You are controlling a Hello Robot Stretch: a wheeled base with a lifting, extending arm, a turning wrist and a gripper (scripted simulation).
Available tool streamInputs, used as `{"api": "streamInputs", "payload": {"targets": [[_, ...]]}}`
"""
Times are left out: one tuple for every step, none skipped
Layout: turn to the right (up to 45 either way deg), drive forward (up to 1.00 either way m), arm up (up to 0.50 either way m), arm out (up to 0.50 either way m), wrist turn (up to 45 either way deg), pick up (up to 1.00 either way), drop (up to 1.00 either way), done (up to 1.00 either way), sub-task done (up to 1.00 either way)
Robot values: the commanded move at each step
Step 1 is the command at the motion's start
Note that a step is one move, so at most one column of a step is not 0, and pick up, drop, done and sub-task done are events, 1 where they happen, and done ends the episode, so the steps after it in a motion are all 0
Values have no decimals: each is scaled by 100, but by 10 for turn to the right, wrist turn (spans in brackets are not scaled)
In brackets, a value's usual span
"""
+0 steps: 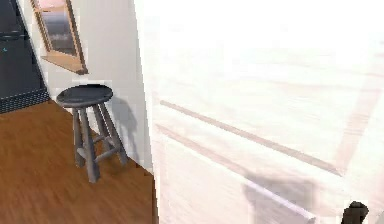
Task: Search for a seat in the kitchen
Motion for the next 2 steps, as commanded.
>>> {"api": "streamInputs", "payload": {"targets": [[-450, 0, 0, 0, 0, 0, 0, 0, 0], [0, 100, 0, 0, 0, 0, 0, 0, 0]]}}
